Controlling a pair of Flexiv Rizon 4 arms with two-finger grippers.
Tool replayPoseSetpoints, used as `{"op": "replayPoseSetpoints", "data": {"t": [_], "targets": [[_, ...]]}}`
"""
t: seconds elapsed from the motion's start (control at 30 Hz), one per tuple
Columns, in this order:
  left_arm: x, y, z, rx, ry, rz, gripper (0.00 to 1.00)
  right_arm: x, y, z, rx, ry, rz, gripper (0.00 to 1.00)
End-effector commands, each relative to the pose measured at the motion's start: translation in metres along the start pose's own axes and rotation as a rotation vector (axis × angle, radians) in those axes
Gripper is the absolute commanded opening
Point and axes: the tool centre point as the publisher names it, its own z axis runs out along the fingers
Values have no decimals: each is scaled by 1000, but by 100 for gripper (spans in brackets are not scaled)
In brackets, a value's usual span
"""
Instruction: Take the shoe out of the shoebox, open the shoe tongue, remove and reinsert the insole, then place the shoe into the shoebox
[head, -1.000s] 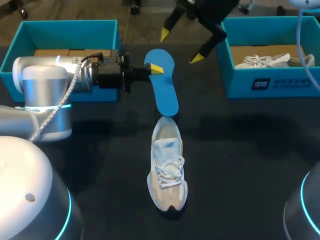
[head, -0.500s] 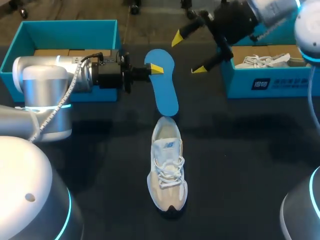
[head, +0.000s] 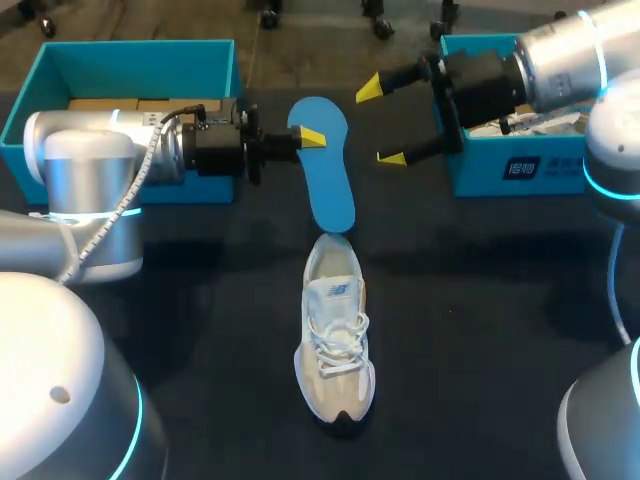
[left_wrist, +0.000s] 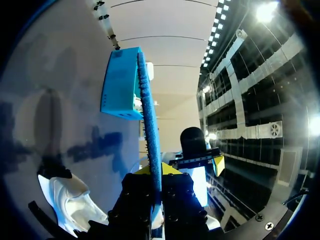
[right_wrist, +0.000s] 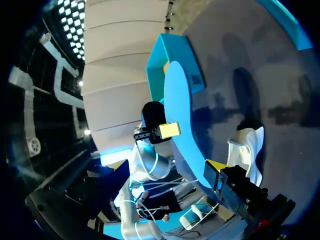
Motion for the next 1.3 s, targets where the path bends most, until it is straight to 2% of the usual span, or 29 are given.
{"op": "replayPoseSetpoints", "data": {"t": [0.03, 0.27, 0.43, 0.53, 0.57, 0.6, 0.63, 0.67, 1.0, 1.3], "targets": [[0, -2, -5, -12, 5, 18, 0, -6, -1, 1, -5, 133, -10, 100], [1, -8, -14, -66, 80, 203, 0, -11, 3, -2, -3, 173, -57, 100], [2, -12, -20, -19, 190, 500, 0, -14, 6, -3, -4, 185, -85, 100], [4, -14, -24, -3, 295, 674, 0, -15, 8, -4, -5, 193, -105, 100], [4, -15, -26, 10, 351, 763, 0, -15, 9, -5, -6, 194, -110, 100], [3, -15, -26, 61, 404, 974, 0, -14, 9, -6, -3, 199, -119, 100], [3, -16, -25, 76, 427, 1071, 0, -14, 9, -6, -3, 199, -119, 100], [5, -17, -25, 94, 434, 1106, 0, -14, 9, -6, -3, 199, -119, 100], [6, -16, -25, 89, 432, 1135, 0, -14, 9, -6, -3, 199, -119, 100], [30, -8, -29, 6, 497, 1669, 0, -14, 9, -6, -3, 199, -119, 100]]}}
